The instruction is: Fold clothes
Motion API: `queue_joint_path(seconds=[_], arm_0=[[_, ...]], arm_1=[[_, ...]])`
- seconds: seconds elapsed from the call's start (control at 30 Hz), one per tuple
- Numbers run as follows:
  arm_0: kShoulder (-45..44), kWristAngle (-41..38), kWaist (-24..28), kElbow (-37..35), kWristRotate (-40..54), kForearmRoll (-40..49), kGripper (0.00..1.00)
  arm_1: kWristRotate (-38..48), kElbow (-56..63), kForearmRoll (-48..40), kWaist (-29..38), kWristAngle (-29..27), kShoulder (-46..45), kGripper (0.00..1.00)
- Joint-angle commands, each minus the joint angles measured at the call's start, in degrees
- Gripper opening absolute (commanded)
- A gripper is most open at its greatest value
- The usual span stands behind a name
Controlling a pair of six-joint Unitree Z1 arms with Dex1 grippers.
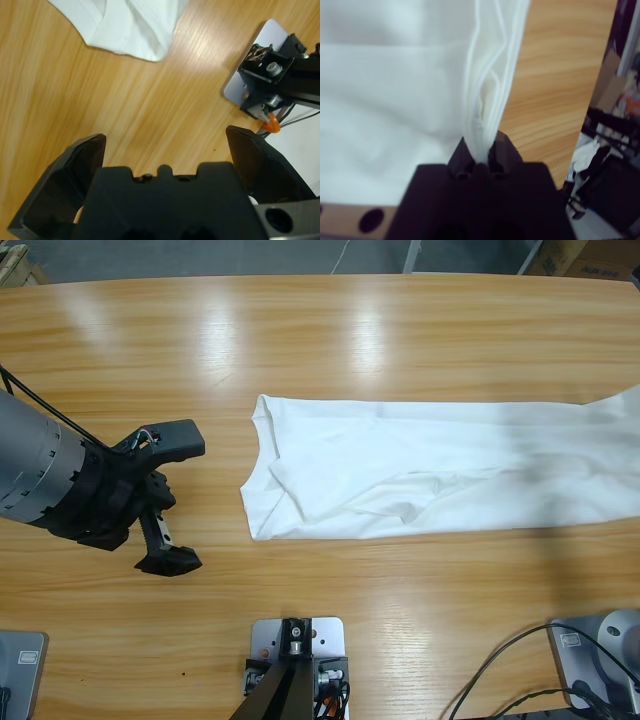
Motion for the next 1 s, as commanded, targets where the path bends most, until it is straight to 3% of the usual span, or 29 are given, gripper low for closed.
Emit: queue_joint_path(seconds=[0.03,0.17,0.33,0.73,1.0], arm_0=[[-0.37,-0.42,-0.71,1.71,-6.77,-3.21,0.964],[-1.23,-0.21,-0.71,2.03,-7.16,-3.26,0.964],[-2.76,0.39,-0.71,3.22,-9.21,-3.32,0.968],[-5.63,1.67,-0.71,6.79,-10.48,-4.05,0.968],[-9.32,2.50,0.00,10.96,-10.44,-4.49,0.968]], arm_1=[[8.35,-8.05,13.22,25.21,3.76,-4.10,0.000],[15.40,-16.66,19.21,39.32,4.50,1.05,0.000],[20.99,-25.47,22.92,50.59,6.45,7.92,0.000],[24.15,-54.32,34.35,61.15,11.81,24.83,0.000],[24.52,-66.58,39.83,63.47,13.94,36.08,0.000]])
